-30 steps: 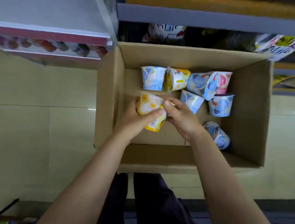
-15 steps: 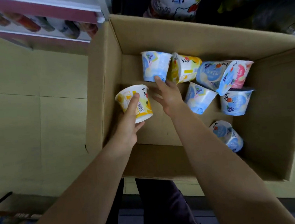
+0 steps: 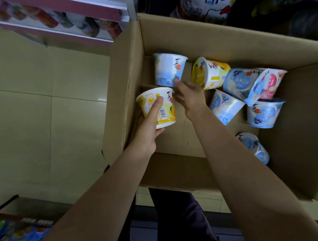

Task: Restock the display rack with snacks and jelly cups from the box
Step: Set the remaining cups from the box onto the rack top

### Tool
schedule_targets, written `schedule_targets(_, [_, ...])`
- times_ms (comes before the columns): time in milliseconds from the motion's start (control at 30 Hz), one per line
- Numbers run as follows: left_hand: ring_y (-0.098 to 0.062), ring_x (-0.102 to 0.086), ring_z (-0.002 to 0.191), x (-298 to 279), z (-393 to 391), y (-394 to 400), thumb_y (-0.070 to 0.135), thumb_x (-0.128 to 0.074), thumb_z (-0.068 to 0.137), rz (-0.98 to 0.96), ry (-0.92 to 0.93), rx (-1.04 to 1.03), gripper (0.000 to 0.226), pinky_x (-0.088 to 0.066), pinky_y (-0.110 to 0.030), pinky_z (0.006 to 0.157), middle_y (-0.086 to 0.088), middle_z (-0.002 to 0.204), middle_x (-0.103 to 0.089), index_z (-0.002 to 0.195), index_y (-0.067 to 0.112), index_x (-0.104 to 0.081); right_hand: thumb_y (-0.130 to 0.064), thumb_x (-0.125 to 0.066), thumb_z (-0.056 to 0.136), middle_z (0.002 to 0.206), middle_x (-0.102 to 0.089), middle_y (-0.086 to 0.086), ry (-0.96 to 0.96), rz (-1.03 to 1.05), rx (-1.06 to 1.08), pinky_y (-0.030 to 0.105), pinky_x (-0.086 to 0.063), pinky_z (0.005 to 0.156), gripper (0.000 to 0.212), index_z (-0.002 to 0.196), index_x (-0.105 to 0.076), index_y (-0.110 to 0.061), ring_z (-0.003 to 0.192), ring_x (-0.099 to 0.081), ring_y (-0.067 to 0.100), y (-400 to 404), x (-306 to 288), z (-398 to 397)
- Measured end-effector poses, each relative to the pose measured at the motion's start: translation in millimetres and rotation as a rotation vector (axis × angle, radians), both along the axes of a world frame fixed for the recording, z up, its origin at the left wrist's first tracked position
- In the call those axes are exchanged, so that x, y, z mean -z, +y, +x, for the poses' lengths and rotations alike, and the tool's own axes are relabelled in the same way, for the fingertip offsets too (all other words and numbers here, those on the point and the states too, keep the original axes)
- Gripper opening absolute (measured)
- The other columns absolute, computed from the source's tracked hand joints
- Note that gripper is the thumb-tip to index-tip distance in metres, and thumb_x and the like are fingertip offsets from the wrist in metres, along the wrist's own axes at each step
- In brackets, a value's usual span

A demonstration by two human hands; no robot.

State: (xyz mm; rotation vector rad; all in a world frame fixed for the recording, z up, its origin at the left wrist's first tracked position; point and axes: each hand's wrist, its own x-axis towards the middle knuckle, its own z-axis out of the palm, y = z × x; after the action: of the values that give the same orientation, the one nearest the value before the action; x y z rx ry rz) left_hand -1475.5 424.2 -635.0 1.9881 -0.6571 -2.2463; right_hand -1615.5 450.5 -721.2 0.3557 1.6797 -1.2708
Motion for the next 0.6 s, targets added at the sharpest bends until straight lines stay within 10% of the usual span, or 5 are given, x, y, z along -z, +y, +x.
schedule_targets(67, [-0.005, -0.07, 0.099, -3, 0, -1, 0.053, -0.071, 0.082, -0.024, -0.001, 0.016, 0.039, -0.051, -0.032, 0.086, 0.011, 0.103, -0.075, 0.114, 0.032, -0.064, -0.042, -0.09, 0.059, 0.118, -0.071, 0.011, -0.003, -0.041, -0.061, 0.045, -0.058, 0.089, 0.084, 0.127, -0.059, -0.002, 0.104, -0.07, 0.026, -8, -4, 3])
schedule_targets(200, [0.001, -0.071, 0.081, 1, -1, 1, 0.046, -0.077, 0.08, -0.094, -0.101, 0.009, 0.041, -0.054, -0.02, 0.068, 0.009, 0.1, -0.075, 0.114, 0.027, -0.066, -0.031, -0.087, 0.07, 0.104, -0.076, 0.011, 0.019, -0.071, -0.174, 0.049, -0.057, 0.091, 0.051, 0.11, -0.07, -0.004, 0.098, -0.072, 0.028, -20, 0, 7])
schedule_targets(600, [-0.007, -0.069, 0.094, 13, -1, 6, 0.049, -0.077, 0.08, -0.009, -0.134, -0.028, 0.042, -0.055, -0.029, 0.087, 0.008, 0.103, -0.074, 0.115, 0.029, -0.063, -0.035, -0.081, 0.079, 0.101, -0.076, 0.002, -0.05, -0.068, -0.213, 0.035, -0.055, 0.09, 0.033, 0.102, -0.071, -0.015, 0.098, -0.072, 0.021, -22, -5, -10])
